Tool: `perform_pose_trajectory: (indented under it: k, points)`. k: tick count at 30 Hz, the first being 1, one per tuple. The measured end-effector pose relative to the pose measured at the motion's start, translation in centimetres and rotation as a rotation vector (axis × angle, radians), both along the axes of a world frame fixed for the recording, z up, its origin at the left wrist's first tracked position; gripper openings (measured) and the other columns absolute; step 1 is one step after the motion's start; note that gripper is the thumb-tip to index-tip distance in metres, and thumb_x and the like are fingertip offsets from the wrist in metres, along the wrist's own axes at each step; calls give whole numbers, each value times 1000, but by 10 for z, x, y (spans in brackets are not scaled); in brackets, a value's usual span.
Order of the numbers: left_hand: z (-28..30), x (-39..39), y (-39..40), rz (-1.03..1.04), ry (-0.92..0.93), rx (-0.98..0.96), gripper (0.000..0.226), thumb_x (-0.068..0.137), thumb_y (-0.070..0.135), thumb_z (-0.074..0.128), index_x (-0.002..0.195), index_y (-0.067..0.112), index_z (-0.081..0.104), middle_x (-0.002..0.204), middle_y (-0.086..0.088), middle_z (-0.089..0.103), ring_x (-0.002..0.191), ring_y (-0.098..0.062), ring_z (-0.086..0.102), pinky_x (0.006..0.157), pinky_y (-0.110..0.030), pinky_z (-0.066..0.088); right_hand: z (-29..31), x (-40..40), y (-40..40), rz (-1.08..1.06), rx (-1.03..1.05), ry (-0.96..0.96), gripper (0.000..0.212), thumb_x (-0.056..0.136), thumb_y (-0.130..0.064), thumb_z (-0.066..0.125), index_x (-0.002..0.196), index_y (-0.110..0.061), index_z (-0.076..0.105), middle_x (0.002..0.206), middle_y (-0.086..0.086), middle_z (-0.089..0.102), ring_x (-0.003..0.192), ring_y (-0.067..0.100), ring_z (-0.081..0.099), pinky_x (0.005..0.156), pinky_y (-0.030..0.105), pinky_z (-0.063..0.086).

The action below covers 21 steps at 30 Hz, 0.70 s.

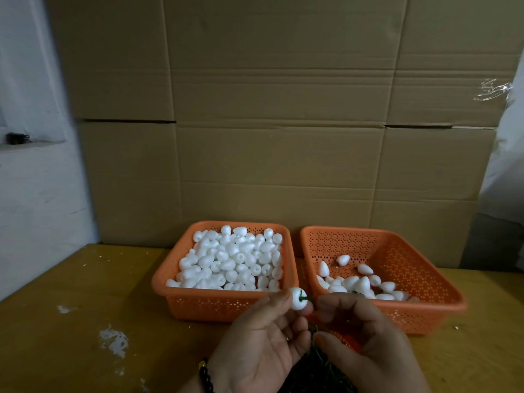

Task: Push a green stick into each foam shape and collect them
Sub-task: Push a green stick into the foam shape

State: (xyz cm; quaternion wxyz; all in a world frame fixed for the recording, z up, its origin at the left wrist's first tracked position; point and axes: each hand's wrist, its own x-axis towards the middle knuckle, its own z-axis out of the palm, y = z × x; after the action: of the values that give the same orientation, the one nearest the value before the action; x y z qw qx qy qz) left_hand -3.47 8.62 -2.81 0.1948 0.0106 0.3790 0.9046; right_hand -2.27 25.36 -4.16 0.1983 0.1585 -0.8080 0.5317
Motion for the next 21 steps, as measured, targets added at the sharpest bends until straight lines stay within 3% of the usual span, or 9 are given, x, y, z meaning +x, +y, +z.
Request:
perform_pose_trajectory:
  k: [3,6,12,15,18,21]
  points:
    - [-3,3,3,-72,-36,29,29,66,16,84,90,2,76,83,-15,67,62,-20,63,56,-29,53,1,1,-1,-9,-27,2,57,62,-3,86,96,-43,67,95,-6,73,92,11,70,86,39,55]
    - [-8,7,7,-195,-51,96,47,60,11,88,103,1,73,90,-15,67,70,-21,64,67,-32,53,1,2,-2,29,-59,-13,52,62,-3,86,94,-39,69,98,-3,73,93,16,70,86,43,54]
    - [-15,11,12,-308,46,60,54,71,28,81,122,14,67,127,-12,62,98,-19,63,88,-33,46,-1,3,-5,107,-177,-59,35,60,-22,83,92,-30,70,89,6,74,80,21,72,74,38,59]
    - [-17,10,13,-256,105,-72,54,65,39,81,115,18,71,114,-14,67,94,-23,64,81,-34,49,-7,-6,-1,64,-229,-149,40,66,-22,82,101,-27,65,93,1,73,85,21,72,75,34,57]
    - [-17,9,14,-192,119,-206,50,62,32,82,105,10,71,91,-17,69,76,-24,65,67,-36,53,-1,-20,18,-50,-16,-109,26,81,-29,74,101,-35,59,94,-14,69,91,7,68,75,22,54]
    - [-14,8,13,-148,136,-347,53,65,17,76,111,2,55,88,-17,71,71,-23,65,62,-34,54,17,-37,48,-353,211,38,29,77,-22,76,90,-41,59,77,-20,67,75,-8,64,58,10,47]
